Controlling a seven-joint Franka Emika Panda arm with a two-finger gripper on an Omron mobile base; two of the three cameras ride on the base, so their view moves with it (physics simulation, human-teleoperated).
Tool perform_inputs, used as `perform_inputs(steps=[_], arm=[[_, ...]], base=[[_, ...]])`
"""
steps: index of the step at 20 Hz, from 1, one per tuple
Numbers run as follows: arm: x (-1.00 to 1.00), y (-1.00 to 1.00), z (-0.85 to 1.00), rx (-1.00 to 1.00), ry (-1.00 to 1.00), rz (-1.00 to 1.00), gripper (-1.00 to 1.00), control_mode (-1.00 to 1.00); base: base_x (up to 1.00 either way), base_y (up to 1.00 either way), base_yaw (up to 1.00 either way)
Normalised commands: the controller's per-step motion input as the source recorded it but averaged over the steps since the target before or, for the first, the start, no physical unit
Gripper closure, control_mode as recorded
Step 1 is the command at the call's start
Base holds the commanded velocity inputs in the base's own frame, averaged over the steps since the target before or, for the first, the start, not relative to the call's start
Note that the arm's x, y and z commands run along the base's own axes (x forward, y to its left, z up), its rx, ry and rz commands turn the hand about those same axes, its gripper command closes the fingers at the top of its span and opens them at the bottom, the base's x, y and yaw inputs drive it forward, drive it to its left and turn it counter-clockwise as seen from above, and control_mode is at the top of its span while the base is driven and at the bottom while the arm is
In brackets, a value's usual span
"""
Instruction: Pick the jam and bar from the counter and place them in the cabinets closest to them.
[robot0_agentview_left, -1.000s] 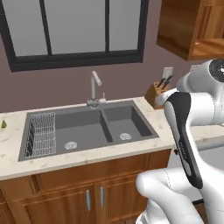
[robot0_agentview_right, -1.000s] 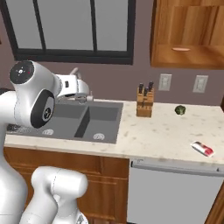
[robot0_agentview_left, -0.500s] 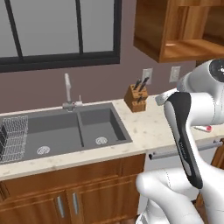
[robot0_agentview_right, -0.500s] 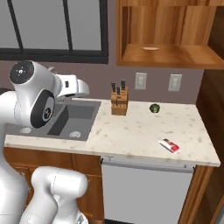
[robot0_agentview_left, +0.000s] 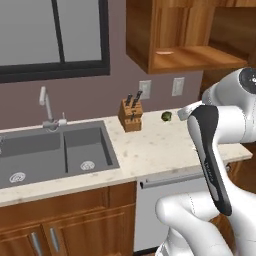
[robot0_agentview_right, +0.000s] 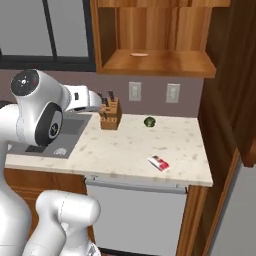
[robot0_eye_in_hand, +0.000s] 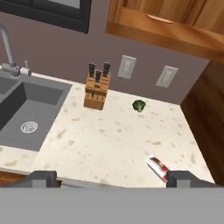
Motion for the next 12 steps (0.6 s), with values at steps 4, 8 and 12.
perform_inputs(steps=[4, 8, 12], arm=[[0.00, 0.00, 0.00, 0.00, 0.00, 0.00, -1.00, 1.00], [0.00, 0.00, 0.00, 0.00, 0.00, 0.00, -1.00, 1.00], [0.00, 0.00, 0.00, 0.00, 0.00, 0.00, -1.00, 1.00]], base=[[0.00, -0.59, 0.00], [-0.02, -0.36, 0.00], [0.00, 0.00, 0.00]])
